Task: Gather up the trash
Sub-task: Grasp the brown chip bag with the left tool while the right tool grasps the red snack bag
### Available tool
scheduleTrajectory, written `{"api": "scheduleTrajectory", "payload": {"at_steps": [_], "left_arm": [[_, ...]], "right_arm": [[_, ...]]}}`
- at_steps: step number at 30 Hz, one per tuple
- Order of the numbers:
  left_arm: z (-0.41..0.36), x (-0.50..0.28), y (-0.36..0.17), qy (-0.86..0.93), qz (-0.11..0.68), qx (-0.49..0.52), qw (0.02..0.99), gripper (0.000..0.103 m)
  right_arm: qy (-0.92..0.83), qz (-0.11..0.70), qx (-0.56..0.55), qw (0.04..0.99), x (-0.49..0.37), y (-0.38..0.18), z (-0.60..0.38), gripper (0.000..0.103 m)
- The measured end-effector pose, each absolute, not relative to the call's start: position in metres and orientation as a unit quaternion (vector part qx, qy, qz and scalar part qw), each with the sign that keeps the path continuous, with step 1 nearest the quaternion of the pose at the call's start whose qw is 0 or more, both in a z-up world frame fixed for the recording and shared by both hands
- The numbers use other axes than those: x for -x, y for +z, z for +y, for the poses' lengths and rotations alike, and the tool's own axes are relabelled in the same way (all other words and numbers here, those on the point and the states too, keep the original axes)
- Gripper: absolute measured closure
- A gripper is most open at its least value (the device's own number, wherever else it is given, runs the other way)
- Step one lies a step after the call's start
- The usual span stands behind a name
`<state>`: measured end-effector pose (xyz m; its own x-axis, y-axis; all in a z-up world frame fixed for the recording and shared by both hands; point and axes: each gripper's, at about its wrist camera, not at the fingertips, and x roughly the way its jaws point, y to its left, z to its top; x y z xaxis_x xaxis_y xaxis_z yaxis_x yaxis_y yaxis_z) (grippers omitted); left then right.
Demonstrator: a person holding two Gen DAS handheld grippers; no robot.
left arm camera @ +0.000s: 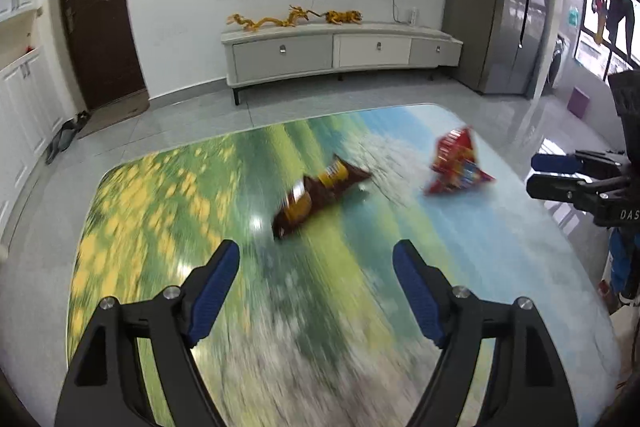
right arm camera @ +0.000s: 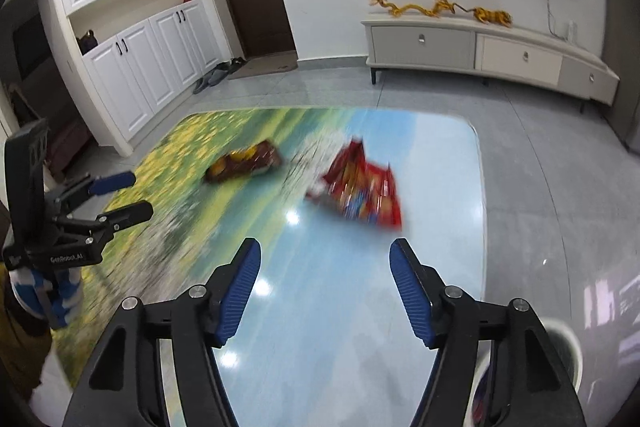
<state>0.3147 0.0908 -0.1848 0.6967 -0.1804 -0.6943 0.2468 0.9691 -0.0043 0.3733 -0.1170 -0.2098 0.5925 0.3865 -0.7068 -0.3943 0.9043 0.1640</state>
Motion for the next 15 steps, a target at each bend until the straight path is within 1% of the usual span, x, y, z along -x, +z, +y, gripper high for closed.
{"api": "scheduleTrajectory", "payload": {"at_steps": [5,10,11,12,13,14,15], "left_arm": [[0.083,-0.378,-0.205,-0.140,0.386,-0.047,0.911,0.025],[0.073,-0.405,-0.222,-0.148,0.395,-0.055,0.905,0.025],[0.070,-0.407,-0.226,-0.150,0.400,-0.058,0.902,0.026],[0.068,-0.406,-0.228,-0.150,0.402,-0.060,0.901,0.026],[0.065,-0.406,-0.232,-0.147,0.407,-0.068,0.899,0.038],[0.064,-0.405,-0.232,-0.149,0.407,-0.071,0.898,0.052],[0.063,-0.404,-0.232,-0.151,0.410,-0.068,0.897,0.056]], "right_arm": [[0.225,0.394,0.006,0.891,-0.432,-0.230,-0.103,0.036],[0.230,0.397,0.002,0.889,-0.458,-0.246,-0.095,0.036],[0.226,0.400,0.001,0.888,-0.461,-0.249,-0.094,0.039],[0.226,0.402,-0.002,0.887,-0.462,-0.251,-0.095,0.046],[0.231,0.408,-0.010,0.883,-0.461,-0.255,-0.097,0.063],[0.230,0.411,-0.010,0.882,-0.459,-0.258,-0.098,0.075],[0.232,0.412,-0.011,0.881,-0.455,-0.259,-0.099,0.080]]}}
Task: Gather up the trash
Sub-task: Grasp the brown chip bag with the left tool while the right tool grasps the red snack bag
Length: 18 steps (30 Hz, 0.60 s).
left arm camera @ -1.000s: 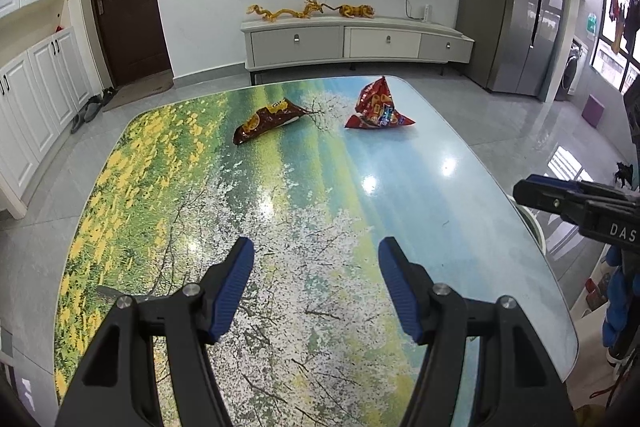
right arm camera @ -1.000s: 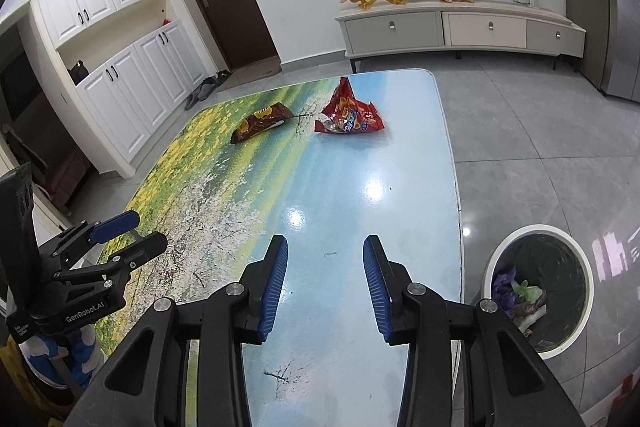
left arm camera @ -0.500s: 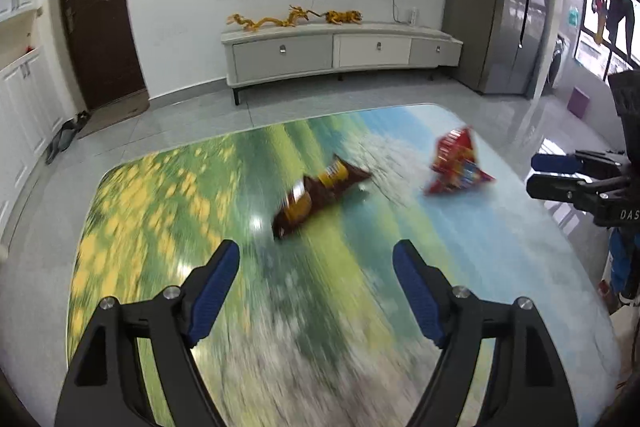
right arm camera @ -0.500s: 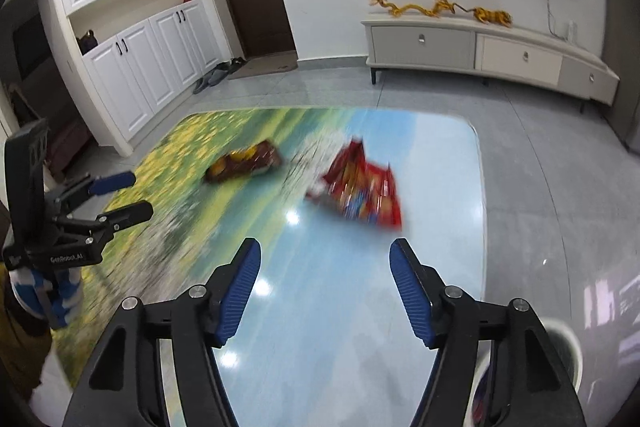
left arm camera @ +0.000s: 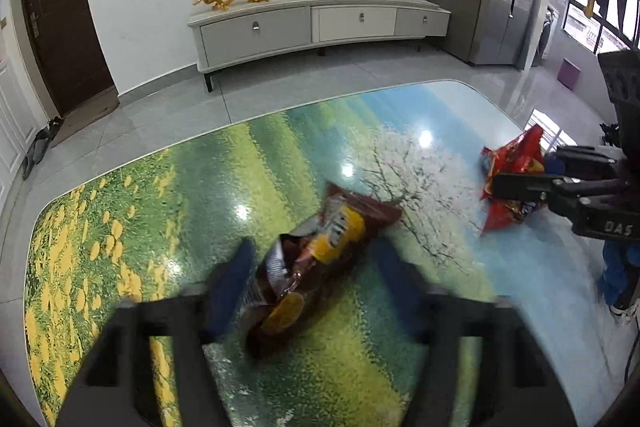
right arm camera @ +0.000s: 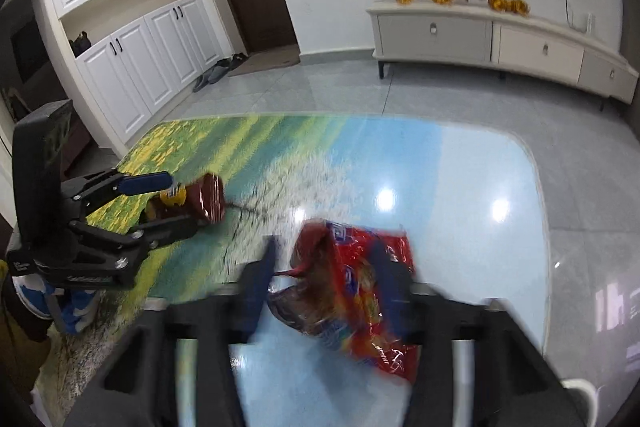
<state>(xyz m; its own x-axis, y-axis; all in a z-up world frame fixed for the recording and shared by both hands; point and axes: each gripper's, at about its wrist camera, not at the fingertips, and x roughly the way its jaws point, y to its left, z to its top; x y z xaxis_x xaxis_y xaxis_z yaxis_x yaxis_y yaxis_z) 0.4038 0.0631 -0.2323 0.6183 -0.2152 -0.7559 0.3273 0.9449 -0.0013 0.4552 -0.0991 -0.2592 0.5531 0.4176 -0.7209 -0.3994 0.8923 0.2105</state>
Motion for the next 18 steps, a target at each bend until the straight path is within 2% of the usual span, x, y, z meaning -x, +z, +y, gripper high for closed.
{"api": "scheduleTrajectory", "payload": {"at_steps": [1,2,7,12,18], "left_arm": [[0.062,-0.401,-0.232,-0.152,0.411,-0.067,0.896,0.061],[0.062,-0.398,-0.231,-0.151,0.410,-0.069,0.897,0.067],[0.054,-0.371,-0.215,-0.163,0.402,-0.050,0.900,0.078],[0.013,-0.334,-0.182,-0.200,0.382,-0.062,0.900,0.079],[-0.081,-0.301,-0.161,-0.280,0.382,-0.075,0.878,0.079]], "right_arm": [[0.234,0.410,-0.016,0.882,-0.452,-0.258,-0.102,0.090],[0.236,0.408,-0.021,0.882,-0.449,-0.256,-0.104,0.095],[0.247,0.392,-0.055,0.884,-0.408,-0.239,-0.130,0.096],[0.222,0.368,-0.080,0.899,-0.353,-0.215,-0.182,0.096],[0.123,0.367,-0.097,0.917,-0.301,-0.214,-0.274,0.096]]}}
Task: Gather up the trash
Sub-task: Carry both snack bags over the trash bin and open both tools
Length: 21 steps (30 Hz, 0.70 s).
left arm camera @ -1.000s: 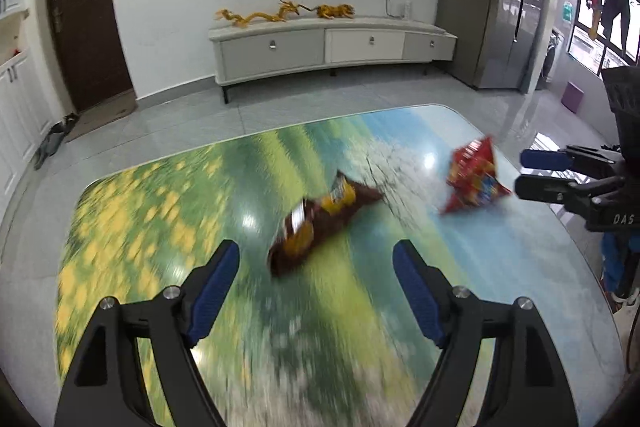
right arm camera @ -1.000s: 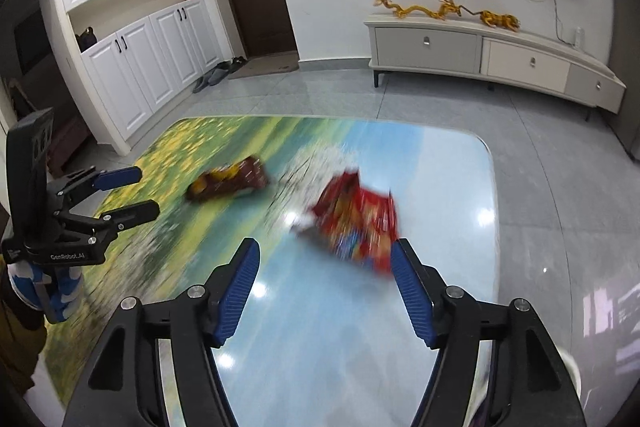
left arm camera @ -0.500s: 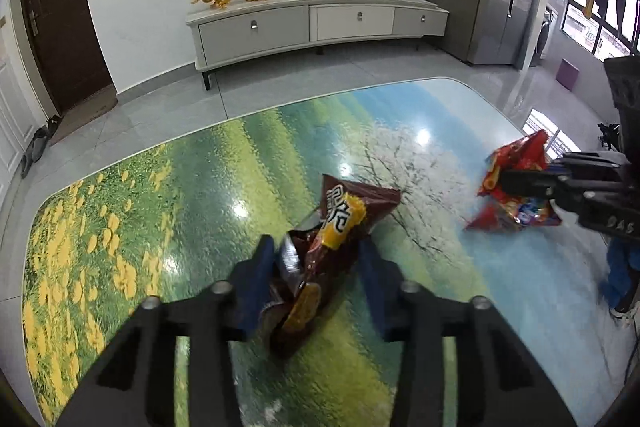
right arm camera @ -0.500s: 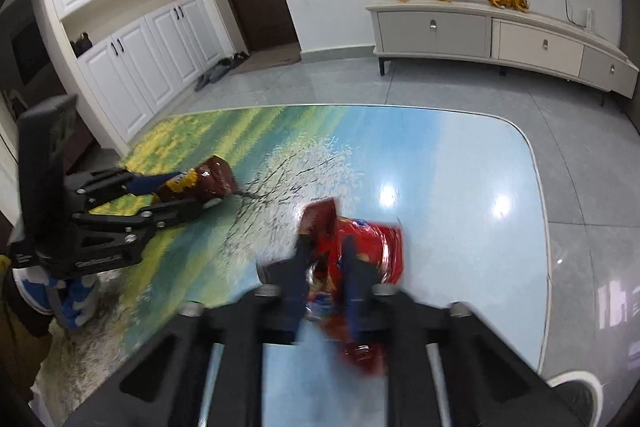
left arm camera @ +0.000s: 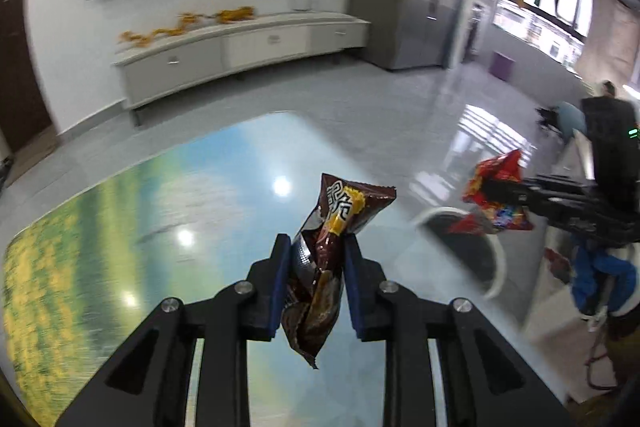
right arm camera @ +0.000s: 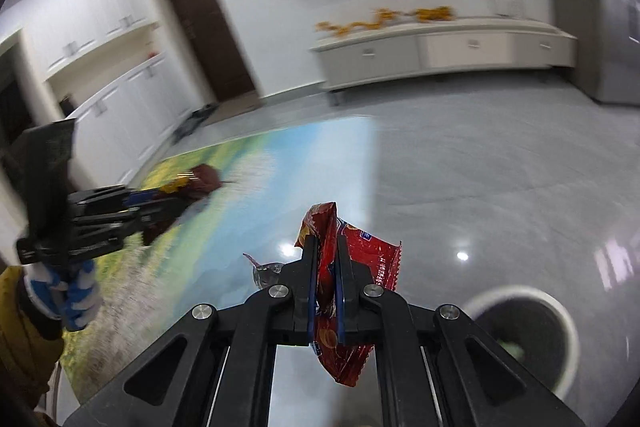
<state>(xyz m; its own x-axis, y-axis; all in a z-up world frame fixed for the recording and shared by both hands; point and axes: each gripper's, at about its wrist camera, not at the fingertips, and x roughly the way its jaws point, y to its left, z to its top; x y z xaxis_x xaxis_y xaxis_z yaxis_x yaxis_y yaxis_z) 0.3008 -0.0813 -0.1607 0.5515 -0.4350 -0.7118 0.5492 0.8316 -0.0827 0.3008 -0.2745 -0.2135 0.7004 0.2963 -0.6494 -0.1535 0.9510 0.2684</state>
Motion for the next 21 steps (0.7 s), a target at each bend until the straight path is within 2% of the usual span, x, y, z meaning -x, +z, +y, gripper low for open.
{"api": "scheduleTrajectory", "payload": {"at_steps": [10,12,13,14,21], "left_arm": [[-0.266,-0.298,-0.201,-0.366,0.452,-0.069,0.810,0.074],[-0.290,-0.301,-0.212,-0.365,0.459,-0.075,0.807,0.063],[-0.301,-0.304,-0.218,-0.365,0.465,-0.071,0.803,0.051],[-0.308,-0.307,-0.223,-0.367,0.470,-0.064,0.800,0.046],[-0.317,-0.307,-0.224,-0.349,0.466,-0.064,0.810,0.046]], "right_arm": [[-0.022,0.425,-0.163,0.890,-0.272,-0.293,-0.409,0.088],[-0.030,0.433,-0.171,0.884,-0.278,-0.306,-0.423,0.080],[-0.036,0.438,-0.176,0.881,-0.281,-0.315,-0.432,0.069],[-0.041,0.441,-0.181,0.878,-0.283,-0.321,-0.435,0.062],[-0.053,0.440,-0.194,0.875,-0.281,-0.331,-0.449,0.057]]}}
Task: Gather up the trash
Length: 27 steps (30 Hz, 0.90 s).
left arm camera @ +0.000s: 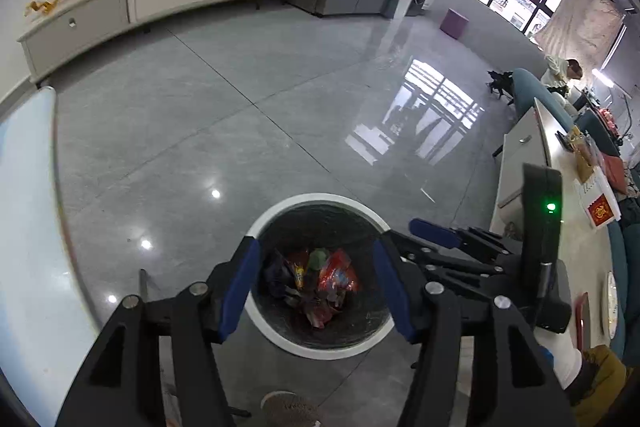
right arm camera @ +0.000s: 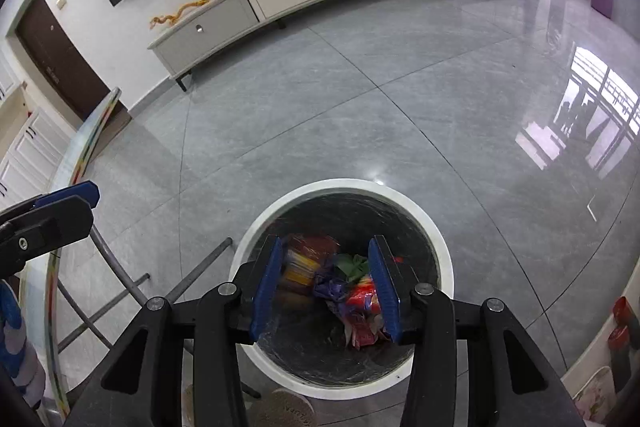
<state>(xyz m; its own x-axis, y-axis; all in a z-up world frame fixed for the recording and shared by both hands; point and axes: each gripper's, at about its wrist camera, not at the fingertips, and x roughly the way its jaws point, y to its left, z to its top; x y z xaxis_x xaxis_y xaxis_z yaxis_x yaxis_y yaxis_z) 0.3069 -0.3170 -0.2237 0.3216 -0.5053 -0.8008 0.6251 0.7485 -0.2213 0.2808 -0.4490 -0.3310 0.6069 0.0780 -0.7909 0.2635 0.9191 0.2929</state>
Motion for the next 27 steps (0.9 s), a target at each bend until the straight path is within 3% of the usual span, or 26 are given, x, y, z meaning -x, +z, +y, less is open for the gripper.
{"api": "scheduleTrajectory", "payload": {"at_steps": [4,13,16,19,21,23,27], "left_arm": [[-0.299,-0.296,-0.200,-0.318,0.434,-0.057,0.841,0.045],[-0.197,-0.244,-0.140,-0.220,0.342,-0.047,0.912,0.043],[-0.150,-0.225,-0.126,-0.165,0.317,-0.033,0.933,0.030],[-0.110,-0.203,-0.111,-0.109,0.286,-0.037,0.951,0.029],[-0.093,-0.191,-0.104,-0.082,0.272,-0.039,0.958,0.021],[-0.072,-0.174,-0.097,-0.057,0.252,-0.033,0.966,0.004],[-0.036,-0.144,-0.083,-0.025,0.211,-0.013,0.977,0.000]], "right_arm": [[-0.061,0.420,-0.180,0.887,-0.264,-0.313,-0.437,0.056],[-0.047,0.337,-0.090,0.936,-0.240,-0.218,-0.344,0.026],[-0.036,0.312,-0.061,0.947,-0.229,-0.192,-0.304,0.016],[-0.031,0.291,-0.033,0.956,-0.214,-0.173,-0.263,0.010],[-0.032,0.278,-0.018,0.960,-0.206,-0.166,-0.243,0.009],[-0.026,0.257,-0.001,0.966,-0.194,-0.154,-0.218,0.005],[-0.021,0.220,0.025,0.975,-0.172,-0.134,-0.186,0.004]]}}
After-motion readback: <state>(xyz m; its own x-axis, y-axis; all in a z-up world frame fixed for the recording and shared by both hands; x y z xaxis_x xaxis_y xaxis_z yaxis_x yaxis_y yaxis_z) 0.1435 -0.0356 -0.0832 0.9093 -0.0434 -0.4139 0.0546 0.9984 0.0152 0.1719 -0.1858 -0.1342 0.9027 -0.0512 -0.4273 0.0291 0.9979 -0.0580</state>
